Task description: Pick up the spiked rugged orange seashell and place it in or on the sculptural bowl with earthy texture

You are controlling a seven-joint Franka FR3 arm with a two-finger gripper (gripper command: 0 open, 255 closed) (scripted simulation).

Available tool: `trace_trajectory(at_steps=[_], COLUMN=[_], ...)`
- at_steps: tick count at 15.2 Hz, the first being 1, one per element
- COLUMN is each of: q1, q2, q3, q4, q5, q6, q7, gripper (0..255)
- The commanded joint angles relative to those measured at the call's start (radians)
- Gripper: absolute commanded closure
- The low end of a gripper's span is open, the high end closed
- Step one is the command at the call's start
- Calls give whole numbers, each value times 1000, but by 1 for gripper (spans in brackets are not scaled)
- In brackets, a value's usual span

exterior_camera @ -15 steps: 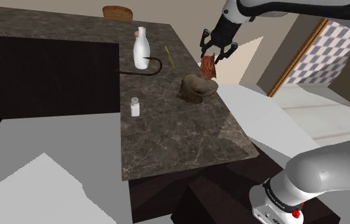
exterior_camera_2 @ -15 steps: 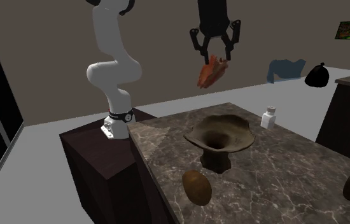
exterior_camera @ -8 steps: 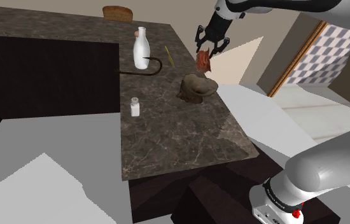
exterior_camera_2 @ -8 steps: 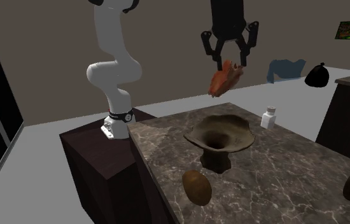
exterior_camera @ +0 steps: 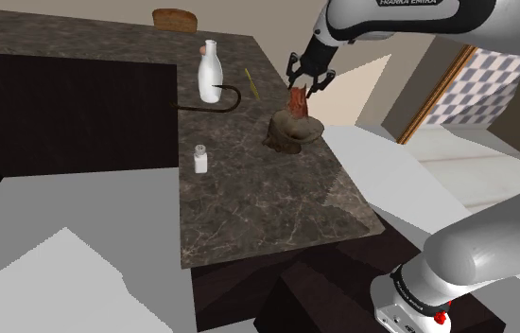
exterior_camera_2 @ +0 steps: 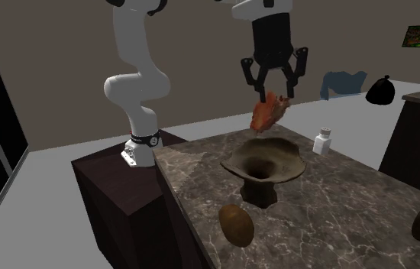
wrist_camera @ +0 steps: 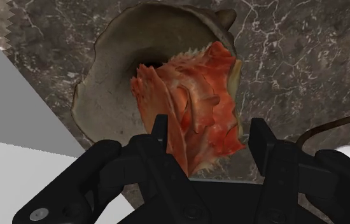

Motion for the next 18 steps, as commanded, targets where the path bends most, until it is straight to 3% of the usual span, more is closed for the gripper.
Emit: trace_trajectory(at_steps=[1,7,14,15,18], q1=[1,2,2,2,2], q2=[-1,10,10,10,10], q3=[1,4,4,4,4], q4=[-32,-95,-95,-95,-95], q5=[1,0,0,0,0], q6=[31,105,105,105,105], q7=[-1,-1,-1,-1,-1], gripper=[255,255,255,0,0])
